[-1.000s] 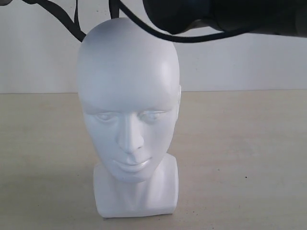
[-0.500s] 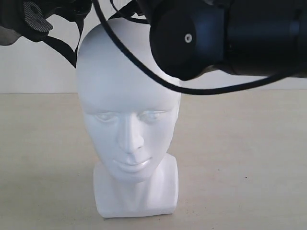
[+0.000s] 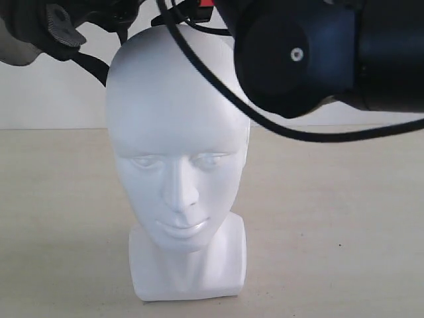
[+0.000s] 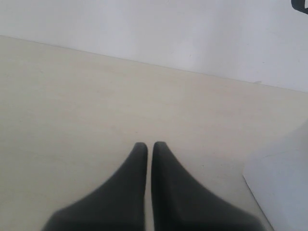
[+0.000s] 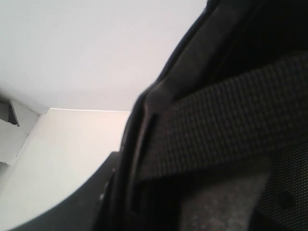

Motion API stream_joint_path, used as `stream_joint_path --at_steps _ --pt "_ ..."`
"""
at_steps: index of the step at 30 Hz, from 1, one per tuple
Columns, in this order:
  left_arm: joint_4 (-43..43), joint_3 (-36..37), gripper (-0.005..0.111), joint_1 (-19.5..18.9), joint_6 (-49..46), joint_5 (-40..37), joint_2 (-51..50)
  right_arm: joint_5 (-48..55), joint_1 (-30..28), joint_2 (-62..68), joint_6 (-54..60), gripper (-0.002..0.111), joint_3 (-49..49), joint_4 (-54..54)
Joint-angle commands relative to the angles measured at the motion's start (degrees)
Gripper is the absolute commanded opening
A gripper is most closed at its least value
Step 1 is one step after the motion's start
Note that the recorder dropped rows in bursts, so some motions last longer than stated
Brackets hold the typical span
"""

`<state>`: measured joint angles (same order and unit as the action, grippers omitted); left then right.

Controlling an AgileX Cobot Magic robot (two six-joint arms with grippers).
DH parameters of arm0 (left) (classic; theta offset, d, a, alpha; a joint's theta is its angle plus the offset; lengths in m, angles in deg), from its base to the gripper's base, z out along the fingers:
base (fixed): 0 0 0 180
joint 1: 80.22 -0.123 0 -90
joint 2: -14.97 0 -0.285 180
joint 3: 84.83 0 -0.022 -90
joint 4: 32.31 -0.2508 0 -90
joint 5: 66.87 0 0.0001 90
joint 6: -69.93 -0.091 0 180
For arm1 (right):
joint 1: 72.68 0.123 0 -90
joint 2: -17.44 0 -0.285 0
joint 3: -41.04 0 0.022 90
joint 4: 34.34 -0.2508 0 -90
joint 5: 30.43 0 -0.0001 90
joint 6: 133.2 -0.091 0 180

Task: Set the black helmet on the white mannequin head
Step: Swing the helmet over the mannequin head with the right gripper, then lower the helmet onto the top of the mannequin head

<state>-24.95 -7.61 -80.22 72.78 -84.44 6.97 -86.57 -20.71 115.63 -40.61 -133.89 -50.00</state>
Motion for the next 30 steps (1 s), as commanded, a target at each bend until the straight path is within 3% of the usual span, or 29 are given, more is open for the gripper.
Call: stream_joint_path --at_steps 1,30 --pt "-0.34 0.00 0.004 0.33 0.53 -0.04 0.21 -8.04 0.01 -3.27 0.18 0.000 2.55 0.00" --pt "-0.34 0.00 0.004 0.33 0.53 -0.04 0.21 -13.82 0.01 -8.42 -2.53 0.000 21.64 -5.06"
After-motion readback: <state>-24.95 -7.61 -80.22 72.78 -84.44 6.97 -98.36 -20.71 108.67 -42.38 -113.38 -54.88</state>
